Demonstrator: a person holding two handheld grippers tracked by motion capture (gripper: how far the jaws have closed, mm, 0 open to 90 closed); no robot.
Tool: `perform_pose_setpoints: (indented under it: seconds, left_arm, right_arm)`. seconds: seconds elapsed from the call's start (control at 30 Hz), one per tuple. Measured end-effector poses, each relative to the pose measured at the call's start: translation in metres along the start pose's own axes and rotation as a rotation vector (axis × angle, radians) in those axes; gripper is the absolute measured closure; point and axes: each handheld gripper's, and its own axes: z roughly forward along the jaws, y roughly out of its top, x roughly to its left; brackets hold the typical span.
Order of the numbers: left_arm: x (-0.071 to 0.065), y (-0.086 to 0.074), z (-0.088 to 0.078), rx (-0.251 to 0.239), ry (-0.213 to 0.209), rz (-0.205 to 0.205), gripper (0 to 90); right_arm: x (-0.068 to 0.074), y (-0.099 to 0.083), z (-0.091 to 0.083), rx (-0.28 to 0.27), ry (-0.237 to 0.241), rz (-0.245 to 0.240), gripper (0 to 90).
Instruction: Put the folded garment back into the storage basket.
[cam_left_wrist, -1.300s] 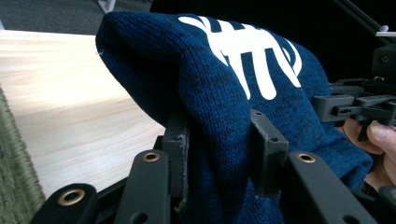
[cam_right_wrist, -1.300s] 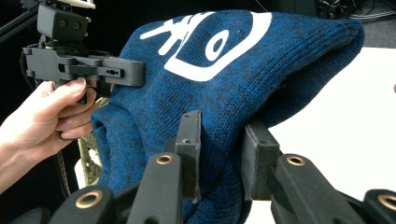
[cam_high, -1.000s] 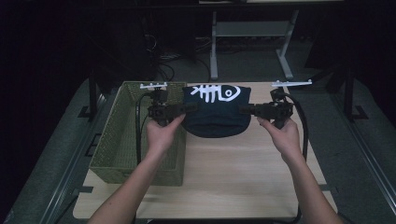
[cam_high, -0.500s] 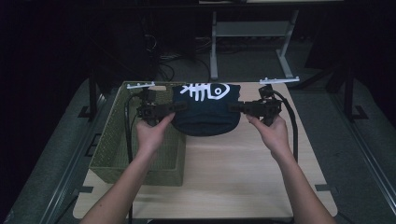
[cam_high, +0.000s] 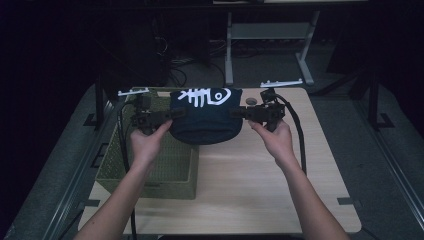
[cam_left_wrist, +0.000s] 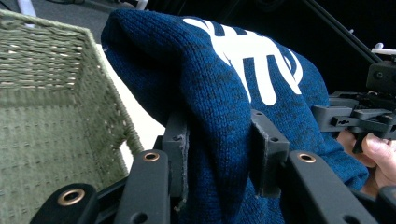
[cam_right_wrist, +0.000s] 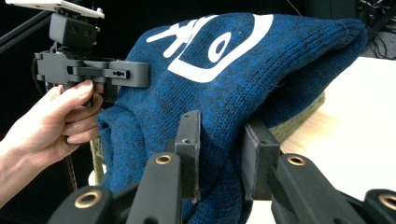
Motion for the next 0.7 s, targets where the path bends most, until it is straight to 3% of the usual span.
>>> perform_pose_setpoints:
  seconds: [0.7]
  left_arm:
    - [0.026, 0.006, -0.037, -0.038, 0.05, -0.025, 63.4]
  right_arm:
    - [0.015, 0.013, 0.043, 0.008, 0.027, -0.008, 70.8]
